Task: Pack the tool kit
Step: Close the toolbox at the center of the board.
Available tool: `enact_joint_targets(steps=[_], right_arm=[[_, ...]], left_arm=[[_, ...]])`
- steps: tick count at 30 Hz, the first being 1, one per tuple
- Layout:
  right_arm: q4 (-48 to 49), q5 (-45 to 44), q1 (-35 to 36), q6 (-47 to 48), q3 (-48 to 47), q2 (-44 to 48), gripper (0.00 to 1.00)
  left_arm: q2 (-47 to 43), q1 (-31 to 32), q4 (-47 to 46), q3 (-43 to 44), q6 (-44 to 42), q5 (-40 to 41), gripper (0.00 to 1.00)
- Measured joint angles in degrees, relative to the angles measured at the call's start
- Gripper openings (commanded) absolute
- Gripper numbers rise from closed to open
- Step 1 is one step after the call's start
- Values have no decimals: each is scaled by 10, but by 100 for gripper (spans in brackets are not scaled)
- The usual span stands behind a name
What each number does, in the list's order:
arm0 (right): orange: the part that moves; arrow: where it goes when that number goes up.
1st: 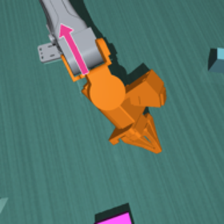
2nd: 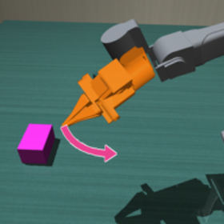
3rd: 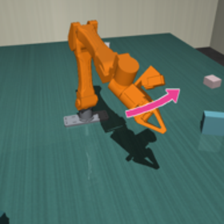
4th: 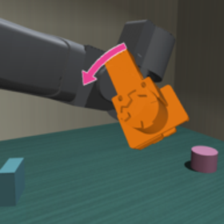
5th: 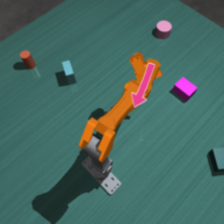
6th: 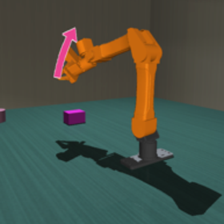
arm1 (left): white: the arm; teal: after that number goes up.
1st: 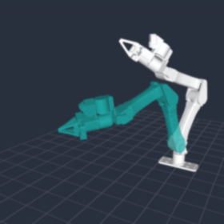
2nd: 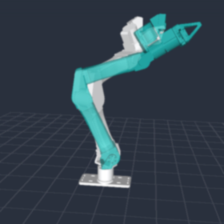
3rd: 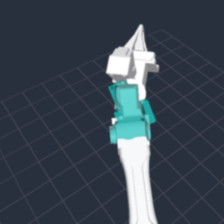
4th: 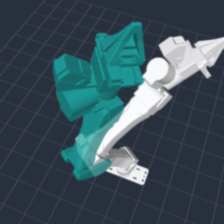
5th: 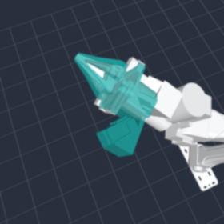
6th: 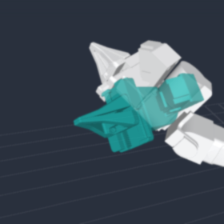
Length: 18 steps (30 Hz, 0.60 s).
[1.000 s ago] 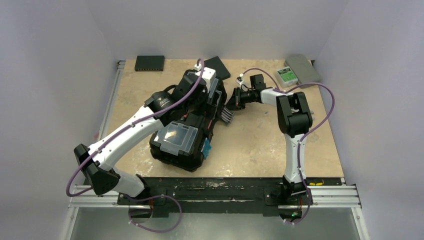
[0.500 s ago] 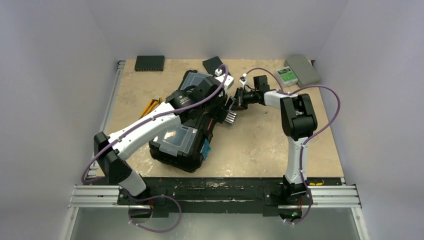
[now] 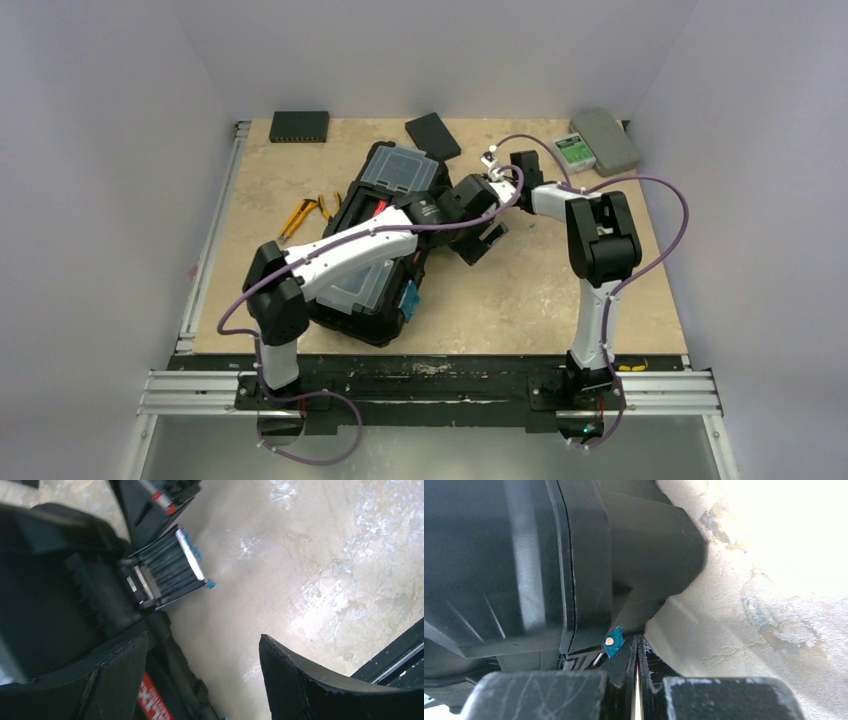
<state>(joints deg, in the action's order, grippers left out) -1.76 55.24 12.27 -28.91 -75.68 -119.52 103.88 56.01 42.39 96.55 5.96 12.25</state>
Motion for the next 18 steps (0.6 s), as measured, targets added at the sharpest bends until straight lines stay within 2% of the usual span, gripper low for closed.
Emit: enact_joint_targets(steps=[8, 14, 18], right_arm=[[15, 0, 0, -15, 19, 0, 0], [15, 2, 0, -17, 20, 0, 0], [15, 2, 0, -17, 20, 0, 0]], left_arm=[[83, 23, 33, 61, -16, 24, 70], [134, 13, 56, 107, -21, 45, 69], [146, 12, 62, 107, -28, 65, 74]])
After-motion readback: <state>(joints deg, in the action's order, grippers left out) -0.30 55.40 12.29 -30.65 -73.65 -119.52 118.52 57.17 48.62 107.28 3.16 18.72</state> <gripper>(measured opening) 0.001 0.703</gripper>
